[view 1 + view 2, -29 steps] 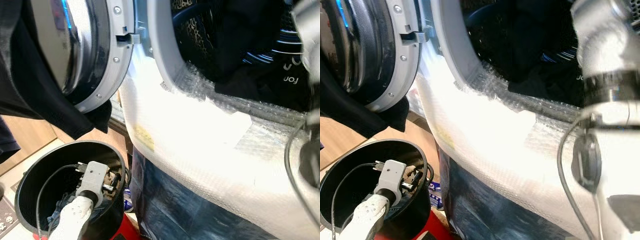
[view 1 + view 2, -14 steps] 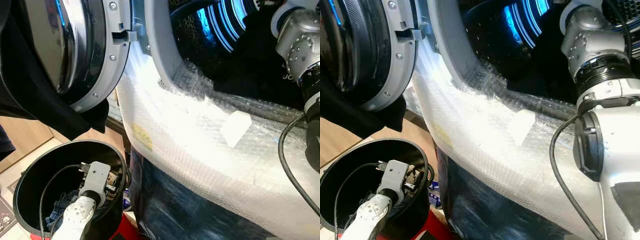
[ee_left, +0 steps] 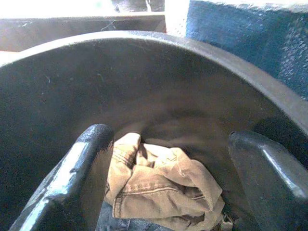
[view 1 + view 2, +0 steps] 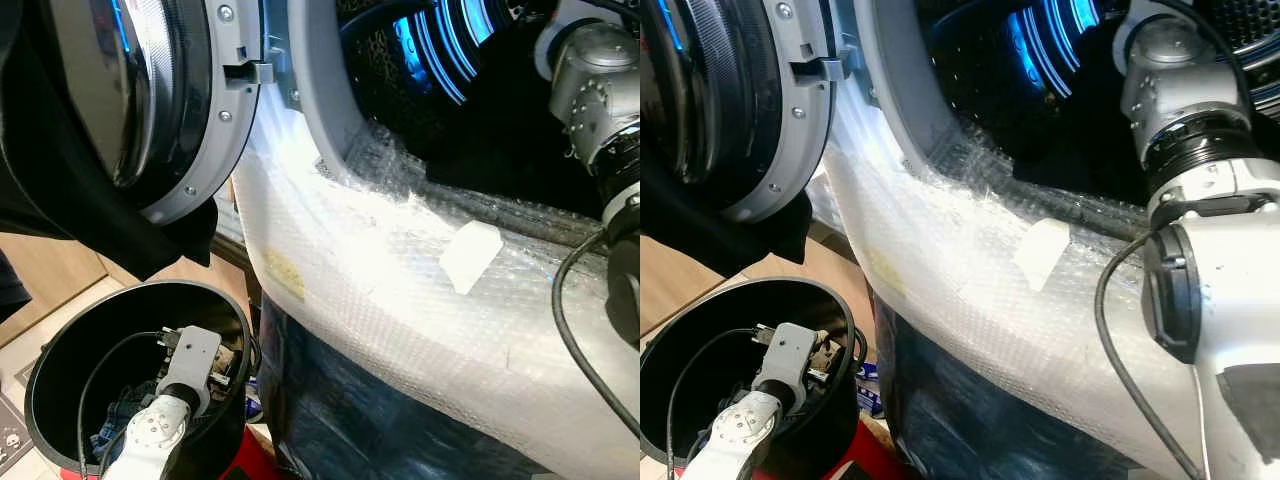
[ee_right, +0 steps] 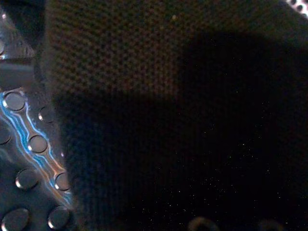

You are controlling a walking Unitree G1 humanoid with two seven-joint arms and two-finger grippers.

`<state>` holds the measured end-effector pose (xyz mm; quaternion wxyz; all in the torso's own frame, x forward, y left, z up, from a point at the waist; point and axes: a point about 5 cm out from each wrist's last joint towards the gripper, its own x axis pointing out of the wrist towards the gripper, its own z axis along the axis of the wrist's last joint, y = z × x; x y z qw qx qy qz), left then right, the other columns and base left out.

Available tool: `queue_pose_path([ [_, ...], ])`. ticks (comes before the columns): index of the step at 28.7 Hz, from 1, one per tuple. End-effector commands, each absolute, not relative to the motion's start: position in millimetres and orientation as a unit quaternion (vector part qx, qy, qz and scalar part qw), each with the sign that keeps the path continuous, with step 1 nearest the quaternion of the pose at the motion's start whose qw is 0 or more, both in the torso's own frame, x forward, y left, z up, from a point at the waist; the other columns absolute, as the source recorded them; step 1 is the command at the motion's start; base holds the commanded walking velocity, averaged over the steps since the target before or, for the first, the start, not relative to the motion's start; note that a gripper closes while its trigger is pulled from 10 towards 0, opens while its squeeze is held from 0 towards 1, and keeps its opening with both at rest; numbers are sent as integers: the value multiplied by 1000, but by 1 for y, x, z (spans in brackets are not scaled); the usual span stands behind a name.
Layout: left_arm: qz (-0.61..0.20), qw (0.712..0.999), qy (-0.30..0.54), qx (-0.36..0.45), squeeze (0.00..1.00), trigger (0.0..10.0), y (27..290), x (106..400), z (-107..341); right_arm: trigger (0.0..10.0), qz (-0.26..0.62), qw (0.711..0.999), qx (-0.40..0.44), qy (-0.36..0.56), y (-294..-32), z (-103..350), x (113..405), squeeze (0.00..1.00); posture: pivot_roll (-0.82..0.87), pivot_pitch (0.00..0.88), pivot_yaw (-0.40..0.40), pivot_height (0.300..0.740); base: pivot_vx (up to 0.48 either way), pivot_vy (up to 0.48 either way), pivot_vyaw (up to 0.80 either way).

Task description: Clothes washing

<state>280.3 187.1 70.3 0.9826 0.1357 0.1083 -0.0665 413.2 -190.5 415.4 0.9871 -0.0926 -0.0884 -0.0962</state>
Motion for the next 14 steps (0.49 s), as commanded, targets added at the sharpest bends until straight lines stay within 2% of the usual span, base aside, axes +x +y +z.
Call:
queue_pose_path([
  [1,-80,981,107,137,0,10000,184,282,72,10000,-99,987,-94,-89,-192,416,413,1000,-38,42,-20,740,0,0,0],
  [3,-80,981,107,139,0,10000,185,282,73,10000,-108,985,-84,-108,-195,423,411,1000,-34,43,-19,740,0,0,0],
  [6,-79,981,105,141,0,10000,187,282,74,10000,-126,972,-49,-194,-200,453,399,1000,-26,42,-16,740,0,0,0],
  [9,-79,981,105,144,0,10000,189,282,74,10000,-138,964,-17,-225,-206,467,393,1000,-23,41,-13,740,0,0,0],
  [11,-80,981,105,144,0,10000,189,282,75,10000,-146,967,-36,-205,-208,458,396,1000,-29,39,-14,740,0,0,0],
  [14,-91,979,107,147,0,10000,185,284,75,10000,-149,980,-85,-105,-210,418,409,1000,-34,32,-11,740,0,0,0],
])
